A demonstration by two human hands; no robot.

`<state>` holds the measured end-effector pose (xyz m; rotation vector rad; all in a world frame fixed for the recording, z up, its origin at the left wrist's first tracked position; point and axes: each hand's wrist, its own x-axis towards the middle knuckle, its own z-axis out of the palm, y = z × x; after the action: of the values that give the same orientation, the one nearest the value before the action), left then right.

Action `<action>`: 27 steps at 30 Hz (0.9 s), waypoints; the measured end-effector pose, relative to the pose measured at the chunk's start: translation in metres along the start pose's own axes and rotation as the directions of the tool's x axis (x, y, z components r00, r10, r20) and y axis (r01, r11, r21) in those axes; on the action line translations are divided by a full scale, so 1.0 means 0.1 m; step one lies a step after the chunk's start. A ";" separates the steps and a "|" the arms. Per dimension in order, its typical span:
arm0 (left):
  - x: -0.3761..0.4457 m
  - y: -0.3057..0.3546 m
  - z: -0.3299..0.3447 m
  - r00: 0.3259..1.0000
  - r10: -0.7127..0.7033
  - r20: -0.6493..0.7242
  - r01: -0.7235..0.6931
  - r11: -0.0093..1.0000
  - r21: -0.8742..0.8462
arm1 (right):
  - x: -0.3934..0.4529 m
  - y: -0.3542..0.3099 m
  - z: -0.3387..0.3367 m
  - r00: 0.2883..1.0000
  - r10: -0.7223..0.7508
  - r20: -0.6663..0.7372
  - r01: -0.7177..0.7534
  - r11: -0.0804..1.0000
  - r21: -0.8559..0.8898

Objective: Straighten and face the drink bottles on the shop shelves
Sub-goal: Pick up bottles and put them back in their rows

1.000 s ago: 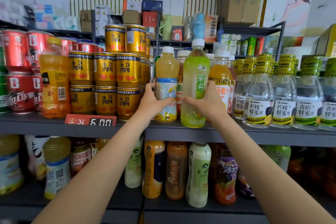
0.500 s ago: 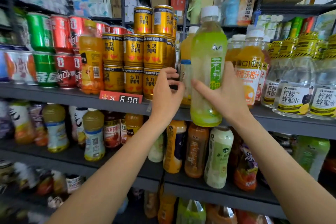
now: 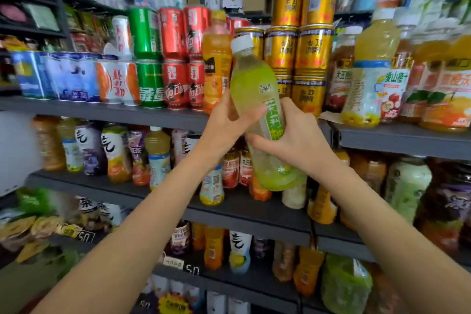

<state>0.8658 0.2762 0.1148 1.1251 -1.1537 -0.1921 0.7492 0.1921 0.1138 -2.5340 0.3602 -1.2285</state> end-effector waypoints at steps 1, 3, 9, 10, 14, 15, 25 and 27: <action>-0.02 -0.03 -0.13 1.000 -0.019 0.010 0.019 1.000 0.016 | 0.01 -0.06 0.12 0.999 0.017 0.028 -0.017 1.000 -0.007; -0.06 -0.12 -0.39 0.998 -0.061 0.020 0.060 0.997 0.053 | 0.03 -0.17 0.32 0.987 0.082 0.135 -0.086 0.996 0.025; -0.30 -0.47 -1.08 0.966 -0.236 0.104 0.212 0.956 0.205 | 0.00 -0.24 0.76 0.711 0.173 0.682 -0.536 0.761 0.366; -0.33 -0.52 -1.17 0.959 -0.255 0.125 0.221 0.946 0.235 | -0.01 -0.25 0.85 0.678 0.144 0.721 -0.544 0.758 0.360; -0.39 -0.70 -1.44 0.944 -0.289 0.158 0.220 0.909 0.354 | 0.00 -0.38 1.18 0.627 0.142 0.766 -0.530 0.799 0.286; -0.40 -0.75 -1.47 0.946 -0.284 0.157 0.216 0.913 0.347 | 0.01 -0.40 1.23 0.619 0.149 0.771 -0.523 0.811 0.263; -0.35 -0.75 -0.71 0.932 -0.211 0.296 0.107 0.938 0.331 | -0.29 0.05 0.67 0.549 0.360 0.754 -0.576 0.817 0.029; -0.33 -0.69 -0.34 0.911 -0.205 0.357 0.085 0.942 0.323 | -0.48 0.21 0.35 0.545 0.398 0.738 -0.610 0.792 0.024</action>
<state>0.9058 0.2843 0.0415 1.4932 -1.4848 -0.3788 0.7461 0.1953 0.0515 -2.1741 0.6201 -0.0283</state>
